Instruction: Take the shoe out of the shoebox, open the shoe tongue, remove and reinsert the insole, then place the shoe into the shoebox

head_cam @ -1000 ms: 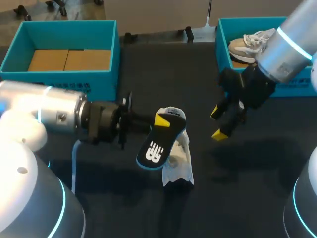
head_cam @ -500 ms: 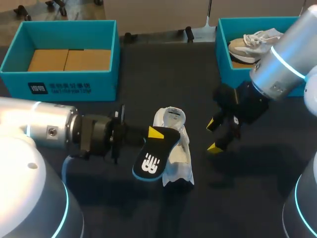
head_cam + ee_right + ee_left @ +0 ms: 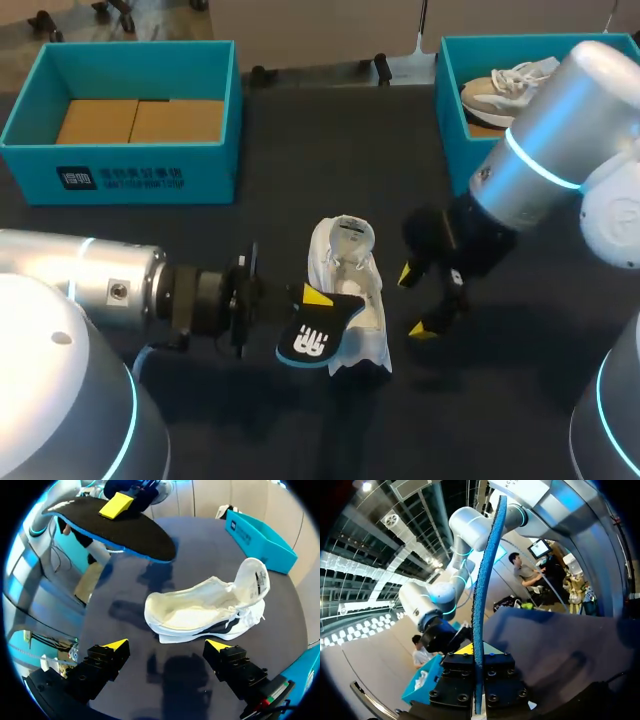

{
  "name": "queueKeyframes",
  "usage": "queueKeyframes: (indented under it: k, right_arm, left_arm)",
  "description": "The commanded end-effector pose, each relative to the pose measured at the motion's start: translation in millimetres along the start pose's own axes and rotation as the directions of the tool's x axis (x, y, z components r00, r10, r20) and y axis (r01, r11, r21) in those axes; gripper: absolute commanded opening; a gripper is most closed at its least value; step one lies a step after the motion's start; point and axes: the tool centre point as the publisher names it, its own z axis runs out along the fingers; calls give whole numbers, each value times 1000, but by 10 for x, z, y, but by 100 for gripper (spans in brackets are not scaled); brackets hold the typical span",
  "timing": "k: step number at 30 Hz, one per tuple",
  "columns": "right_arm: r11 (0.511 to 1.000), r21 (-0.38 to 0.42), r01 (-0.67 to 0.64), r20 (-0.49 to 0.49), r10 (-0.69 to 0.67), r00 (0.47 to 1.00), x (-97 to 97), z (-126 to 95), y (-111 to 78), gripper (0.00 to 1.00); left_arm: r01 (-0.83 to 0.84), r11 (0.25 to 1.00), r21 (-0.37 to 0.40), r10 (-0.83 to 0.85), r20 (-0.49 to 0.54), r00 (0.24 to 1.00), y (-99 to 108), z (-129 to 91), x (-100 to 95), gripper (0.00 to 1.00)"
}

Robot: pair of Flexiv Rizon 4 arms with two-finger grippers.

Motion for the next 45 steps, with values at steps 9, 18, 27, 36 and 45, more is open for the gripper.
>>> queueKeyframes:
  k: [9,18,27,36,45]
  right_arm:
    - [999,55,2,-11,-1,1000,-115,233,100,100]
    - [996,82,-25,66,19,998,-70,236,80,100]
    - [992,122,-41,133,25,991,-11,186,41,100]
    - [986,155,-70,135,49,990,21,179,41,100]
    - [984,158,-76,152,51,987,32,171,24,100]
  left_arm:
    - [19,1000,8,-19,3,1000,102,64,9,0]
    - [59,998,22,-59,3,998,149,86,42,0]
    - [101,994,40,-102,21,995,176,91,81,0]
    - [101,994,40,-102,21,995,176,91,81,0]
    - [121,991,63,-122,19,992,274,145,126,0]
